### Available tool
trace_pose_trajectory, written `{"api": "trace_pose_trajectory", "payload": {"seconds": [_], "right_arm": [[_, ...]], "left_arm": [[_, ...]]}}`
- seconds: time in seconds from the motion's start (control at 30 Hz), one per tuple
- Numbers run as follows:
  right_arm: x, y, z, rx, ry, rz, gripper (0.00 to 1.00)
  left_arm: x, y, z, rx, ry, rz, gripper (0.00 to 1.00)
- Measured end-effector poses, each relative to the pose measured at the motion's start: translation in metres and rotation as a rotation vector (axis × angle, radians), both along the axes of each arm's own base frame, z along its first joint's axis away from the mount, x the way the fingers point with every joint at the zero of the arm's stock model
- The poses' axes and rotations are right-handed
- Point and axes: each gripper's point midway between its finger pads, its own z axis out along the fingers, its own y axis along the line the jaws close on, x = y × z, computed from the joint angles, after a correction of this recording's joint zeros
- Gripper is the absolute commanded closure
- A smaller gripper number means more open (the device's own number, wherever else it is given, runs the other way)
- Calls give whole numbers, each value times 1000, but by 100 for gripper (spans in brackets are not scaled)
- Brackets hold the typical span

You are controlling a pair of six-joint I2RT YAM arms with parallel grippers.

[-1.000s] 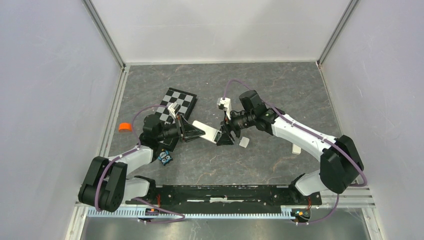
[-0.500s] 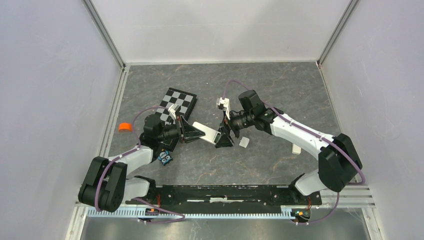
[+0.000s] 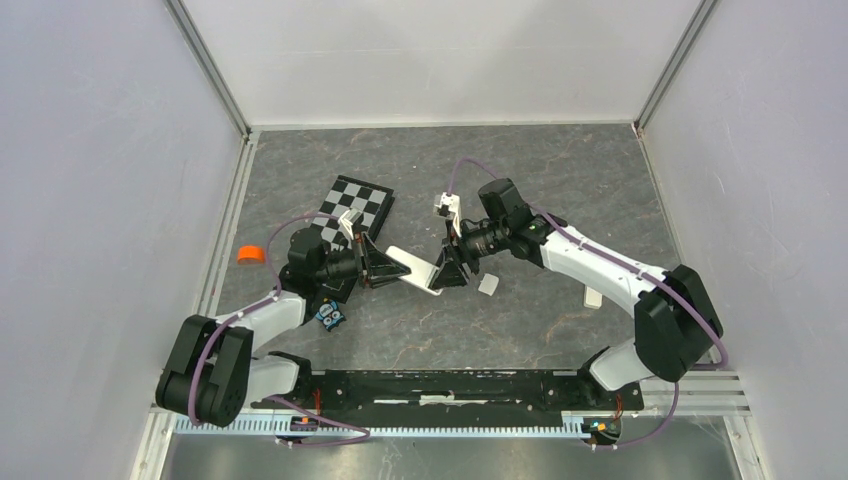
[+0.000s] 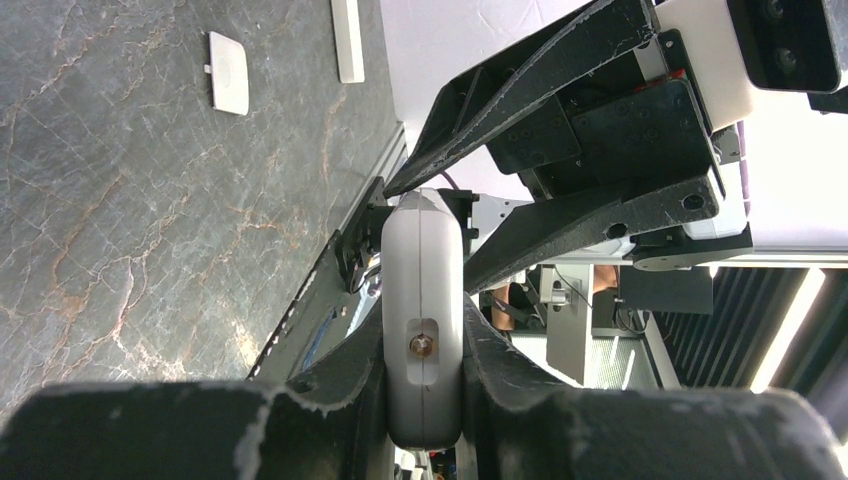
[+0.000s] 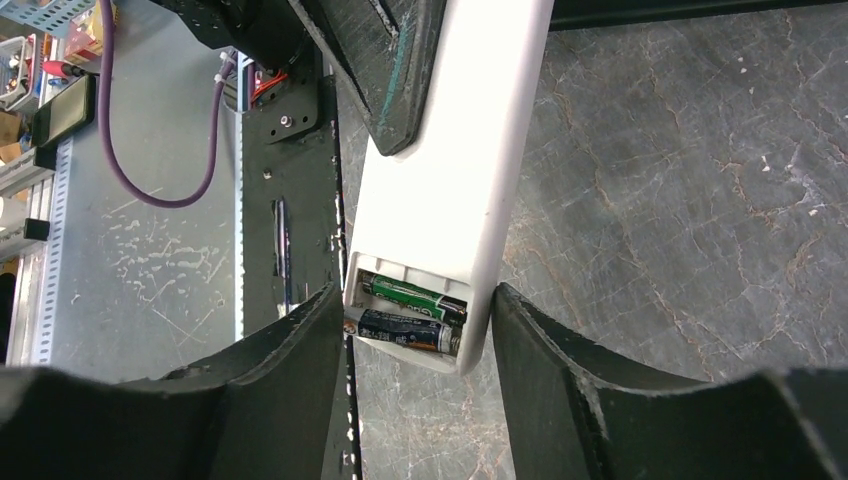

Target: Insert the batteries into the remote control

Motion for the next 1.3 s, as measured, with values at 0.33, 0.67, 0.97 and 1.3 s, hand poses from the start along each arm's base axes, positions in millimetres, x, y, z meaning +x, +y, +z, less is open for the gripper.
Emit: {"api": "trace_pose_trajectory", "payload": {"seconds": [0.33,0.67,0.97,1.3], "right_arm": [[-3,1,-2,5,16,16,22],[0,-1,-5,-5,-19,20,48],[3,-1,-6,-16,-22,2,71],[3,-4,-5,-22,22,-16,54]], "left_arm": [[2,0,-2,6,0,10,98],[0,0,-1,4,0,1,98],[1,0,0,4,-3,2,98],[-6,0,1,1,-28,-39,98]]}}
